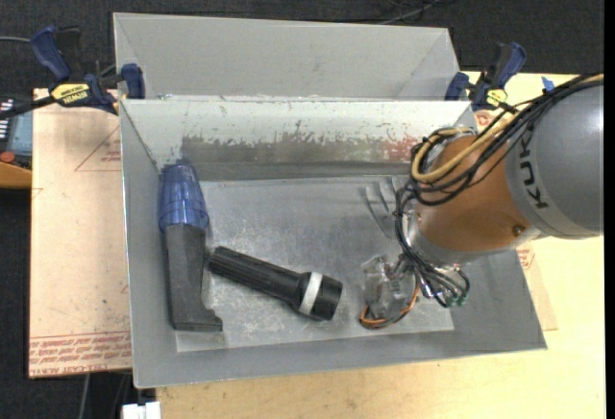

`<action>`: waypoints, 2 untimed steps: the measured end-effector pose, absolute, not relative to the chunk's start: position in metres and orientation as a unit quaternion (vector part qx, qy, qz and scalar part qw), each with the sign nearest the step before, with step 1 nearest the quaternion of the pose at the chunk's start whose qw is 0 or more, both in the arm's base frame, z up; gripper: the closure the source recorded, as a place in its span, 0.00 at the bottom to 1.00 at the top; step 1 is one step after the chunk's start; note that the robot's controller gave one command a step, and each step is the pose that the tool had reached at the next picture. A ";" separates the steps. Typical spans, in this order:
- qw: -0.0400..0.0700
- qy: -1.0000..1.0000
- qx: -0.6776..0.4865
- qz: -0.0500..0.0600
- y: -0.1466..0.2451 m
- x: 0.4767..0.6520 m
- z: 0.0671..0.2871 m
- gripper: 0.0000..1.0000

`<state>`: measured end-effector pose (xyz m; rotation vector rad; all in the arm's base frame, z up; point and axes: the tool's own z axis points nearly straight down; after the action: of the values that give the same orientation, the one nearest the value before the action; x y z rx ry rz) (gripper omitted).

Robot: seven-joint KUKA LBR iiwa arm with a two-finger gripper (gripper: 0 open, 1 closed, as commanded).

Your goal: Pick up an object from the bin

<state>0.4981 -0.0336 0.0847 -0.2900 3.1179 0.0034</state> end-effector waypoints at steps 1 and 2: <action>0.003 0.997 -0.080 0.003 -0.051 0.496 0.074 1.00; 0.005 0.996 -0.084 0.003 -0.032 0.495 0.082 1.00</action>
Offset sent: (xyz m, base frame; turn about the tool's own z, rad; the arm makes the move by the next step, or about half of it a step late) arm -0.0040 -0.0002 -0.0027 0.0177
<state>0.4946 -0.0325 0.0819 -0.2643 3.1200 0.0094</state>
